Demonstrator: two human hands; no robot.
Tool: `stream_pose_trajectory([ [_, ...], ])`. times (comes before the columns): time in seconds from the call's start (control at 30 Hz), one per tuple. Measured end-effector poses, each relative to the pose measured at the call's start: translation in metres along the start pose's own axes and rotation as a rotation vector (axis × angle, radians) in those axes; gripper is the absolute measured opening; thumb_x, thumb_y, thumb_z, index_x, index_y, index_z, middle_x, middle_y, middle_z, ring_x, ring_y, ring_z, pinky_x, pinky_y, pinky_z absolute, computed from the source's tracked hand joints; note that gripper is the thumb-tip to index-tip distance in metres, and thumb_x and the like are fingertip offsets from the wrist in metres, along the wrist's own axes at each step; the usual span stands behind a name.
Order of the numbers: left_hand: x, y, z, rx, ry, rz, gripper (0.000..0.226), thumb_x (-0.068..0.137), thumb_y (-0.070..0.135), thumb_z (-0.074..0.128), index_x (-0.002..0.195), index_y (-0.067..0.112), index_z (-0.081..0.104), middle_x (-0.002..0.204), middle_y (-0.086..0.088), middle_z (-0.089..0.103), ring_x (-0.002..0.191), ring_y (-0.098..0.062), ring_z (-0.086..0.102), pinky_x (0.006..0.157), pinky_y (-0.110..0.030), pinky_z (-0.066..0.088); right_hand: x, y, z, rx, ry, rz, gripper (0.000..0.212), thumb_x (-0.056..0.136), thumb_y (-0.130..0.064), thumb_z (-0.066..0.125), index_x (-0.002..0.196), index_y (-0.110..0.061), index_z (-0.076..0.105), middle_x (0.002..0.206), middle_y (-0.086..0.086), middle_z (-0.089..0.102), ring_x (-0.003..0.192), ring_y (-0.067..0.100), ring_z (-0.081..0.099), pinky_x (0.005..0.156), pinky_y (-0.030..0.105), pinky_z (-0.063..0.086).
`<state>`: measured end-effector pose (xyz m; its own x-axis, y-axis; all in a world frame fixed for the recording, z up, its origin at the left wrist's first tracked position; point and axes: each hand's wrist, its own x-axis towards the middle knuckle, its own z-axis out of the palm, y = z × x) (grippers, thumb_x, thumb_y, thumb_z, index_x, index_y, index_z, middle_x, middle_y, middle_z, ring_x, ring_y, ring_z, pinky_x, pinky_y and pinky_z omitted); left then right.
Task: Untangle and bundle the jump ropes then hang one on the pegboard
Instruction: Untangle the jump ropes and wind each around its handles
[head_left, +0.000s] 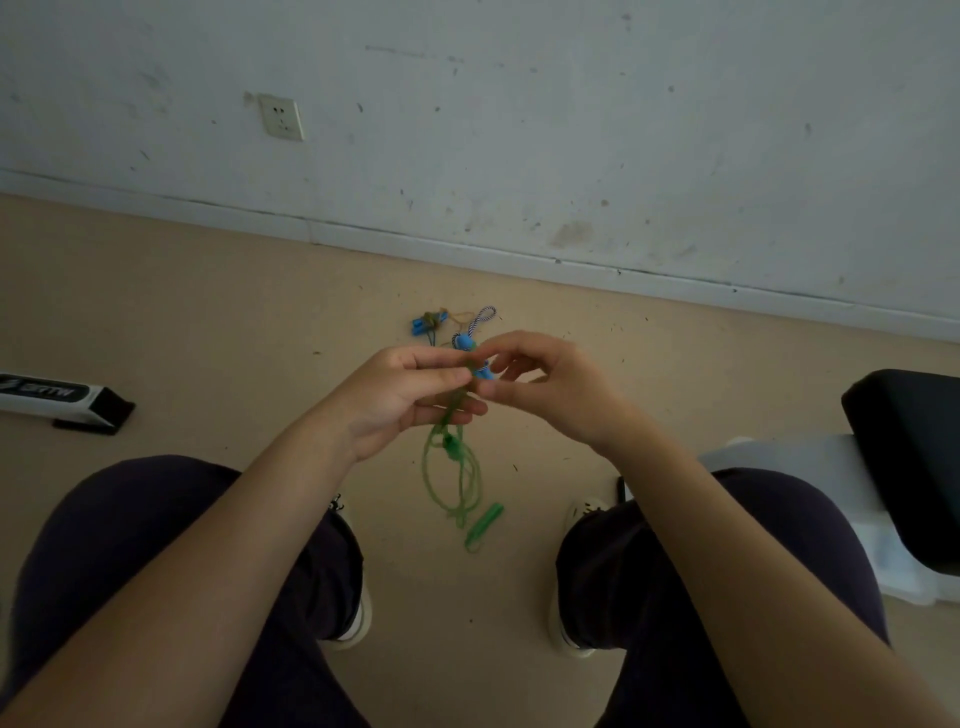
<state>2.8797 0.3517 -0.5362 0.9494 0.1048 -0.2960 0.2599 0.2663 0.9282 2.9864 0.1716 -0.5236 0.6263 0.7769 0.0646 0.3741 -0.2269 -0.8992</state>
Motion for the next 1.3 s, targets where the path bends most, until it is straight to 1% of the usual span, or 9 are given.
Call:
stream_pose_trajectory([
  [0.17, 0.0, -0.003, 0.001, -0.015, -0.145, -0.016, 0.051, 0.079, 0.008, 0.07, 0.129, 0.009, 0.061, 0.117, -0.016, 0.073, 0.105, -0.031, 0.072, 0.081, -0.028, 0.058, 0.003, 0.003, 0.002, 0.008, 0.039, 0.032, 0.024, 0.078, -0.014, 0.082, 0.098, -0.017, 0.07, 0.099, 0.011, 0.067, 0.094, 0.028, 0.062, 0.091, 0.046, 0.052],
  [0.33, -0.002, -0.005, 0.0, 0.066, -0.227, -0.021, 0.055, 0.084, 0.002, 0.069, 0.134, 0.019, 0.054, 0.117, -0.015, 0.073, 0.106, -0.032, 0.071, 0.083, -0.03, 0.058, 0.003, 0.003, 0.0, -0.005, 0.035, -0.002, 0.026, 0.08, -0.011, 0.079, 0.099, -0.025, 0.07, 0.087, 0.012, 0.064, 0.078, 0.011, 0.057, 0.08, 0.031, 0.052],
  [0.57, -0.004, 0.002, 0.0, 0.143, -0.126, -0.057, 0.038, 0.081, 0.009, 0.073, 0.117, 0.005, 0.064, 0.106, -0.013, 0.076, 0.097, -0.026, 0.074, 0.077, -0.026, 0.058, 0.005, 0.006, -0.007, 0.019, 0.171, 0.032, 0.015, 0.086, -0.014, 0.073, 0.079, -0.021, 0.062, 0.067, 0.007, 0.046, 0.062, 0.02, 0.042, 0.061, 0.034, 0.04],
  [0.73, -0.003, 0.001, -0.001, 0.276, -0.073, -0.086, 0.02, 0.091, 0.0, 0.066, 0.111, 0.002, 0.067, 0.102, -0.017, 0.076, 0.09, -0.026, 0.074, 0.077, -0.034, 0.061, 0.007, 0.01, -0.014, 0.134, 0.373, 0.095, 0.015, 0.089, -0.016, 0.07, 0.082, -0.022, 0.06, 0.064, 0.0, 0.058, 0.06, 0.021, 0.059, 0.062, 0.037, 0.054],
  [0.87, -0.004, 0.0, 0.004, 0.159, 0.019, -0.049, 0.014, 0.091, 0.001, 0.066, 0.105, 0.004, 0.065, 0.093, -0.013, 0.077, 0.079, -0.024, 0.074, 0.07, -0.031, 0.061, 0.009, 0.011, -0.004, 0.238, 0.297, 0.123, 0.015, 0.09, -0.016, 0.07, 0.087, -0.017, 0.055, 0.072, 0.001, 0.062, 0.064, 0.024, 0.066, 0.058, 0.036, 0.056],
  [0.97, -0.004, -0.001, 0.008, 0.082, 0.054, -0.016, 0.015, 0.088, 0.004, 0.069, 0.102, 0.006, 0.064, 0.09, -0.012, 0.077, 0.076, -0.024, 0.075, 0.066, -0.029, 0.06, 0.005, 0.01, 0.003, 0.264, 0.062, 0.216, 0.027, 0.085, -0.027, 0.076, 0.101, -0.013, 0.057, 0.086, 0.011, 0.069, 0.073, 0.028, 0.072, 0.063, 0.036, 0.06],
  [1.07, -0.002, -0.002, 0.011, 0.033, 0.066, 0.012, 0.026, 0.08, 0.007, 0.073, 0.103, 0.007, 0.064, 0.083, -0.008, 0.077, 0.075, -0.021, 0.075, 0.064, -0.029, 0.059, 0.002, 0.009, 0.011, 0.223, -0.108, 0.249, 0.038, 0.079, -0.015, 0.081, 0.109, -0.016, 0.057, 0.088, 0.011, 0.072, 0.077, 0.027, 0.073, 0.071, 0.037, 0.06],
  [1.2, 0.0, -0.003, 0.006, 0.049, 0.096, 0.059, 0.017, 0.088, 0.003, 0.068, 0.105, 0.006, 0.066, 0.084, -0.008, 0.077, 0.071, -0.019, 0.073, 0.064, -0.03, 0.059, 0.003, 0.004, 0.006, 0.253, -0.093, 0.245, 0.028, 0.082, -0.001, 0.075, 0.104, -0.01, 0.061, 0.079, 0.013, 0.071, 0.071, 0.029, 0.068, 0.072, 0.04, 0.06],
  [1.3, 0.002, -0.002, 0.0, 0.157, 0.142, 0.08, 0.014, 0.087, 0.01, 0.072, 0.101, 0.013, 0.072, 0.075, 0.001, 0.072, 0.061, -0.012, 0.064, 0.064, -0.027, 0.058, 0.002, 0.001, 0.001, 0.18, -0.036, 0.254, 0.013, 0.088, -0.006, 0.071, 0.099, -0.005, 0.067, 0.067, 0.005, 0.067, 0.058, 0.018, 0.063, 0.06, 0.029, 0.057],
])
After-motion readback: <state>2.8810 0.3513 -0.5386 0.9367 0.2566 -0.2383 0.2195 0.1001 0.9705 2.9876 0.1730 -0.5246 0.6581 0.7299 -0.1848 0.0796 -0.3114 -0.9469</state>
